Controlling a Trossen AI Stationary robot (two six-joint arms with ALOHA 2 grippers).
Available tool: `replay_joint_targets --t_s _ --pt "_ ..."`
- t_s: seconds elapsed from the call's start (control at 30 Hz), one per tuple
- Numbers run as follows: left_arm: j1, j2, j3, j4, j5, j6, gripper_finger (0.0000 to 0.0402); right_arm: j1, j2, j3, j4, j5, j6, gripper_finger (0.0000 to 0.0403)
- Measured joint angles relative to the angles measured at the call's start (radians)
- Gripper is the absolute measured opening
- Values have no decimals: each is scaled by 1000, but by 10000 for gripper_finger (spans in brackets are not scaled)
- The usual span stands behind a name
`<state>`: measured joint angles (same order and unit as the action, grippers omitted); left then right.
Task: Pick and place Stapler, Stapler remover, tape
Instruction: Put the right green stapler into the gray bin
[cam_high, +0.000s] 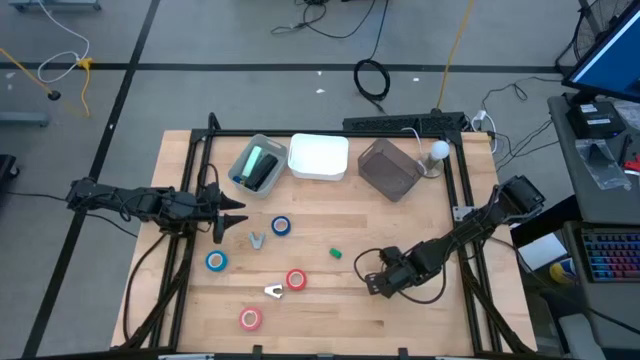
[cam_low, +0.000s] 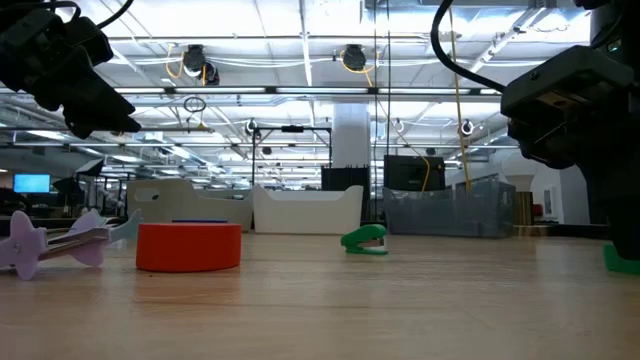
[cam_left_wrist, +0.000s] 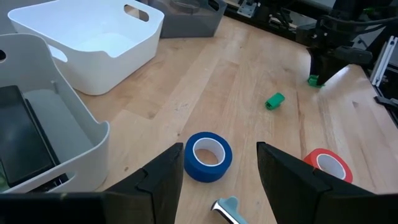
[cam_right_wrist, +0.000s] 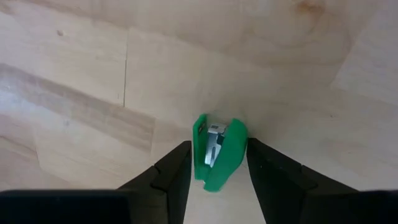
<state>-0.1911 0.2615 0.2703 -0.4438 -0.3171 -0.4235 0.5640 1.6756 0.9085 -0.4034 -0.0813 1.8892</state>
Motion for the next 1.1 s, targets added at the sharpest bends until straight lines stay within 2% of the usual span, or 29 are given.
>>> replay_joint_targets --t_s 0.2,1.1 --pt "0 0 0 0 0 0 207 5 0 0 30 -30 2 149" --pt "0 0 0 0 0 0 207 17 0 1 26 17 71 140"
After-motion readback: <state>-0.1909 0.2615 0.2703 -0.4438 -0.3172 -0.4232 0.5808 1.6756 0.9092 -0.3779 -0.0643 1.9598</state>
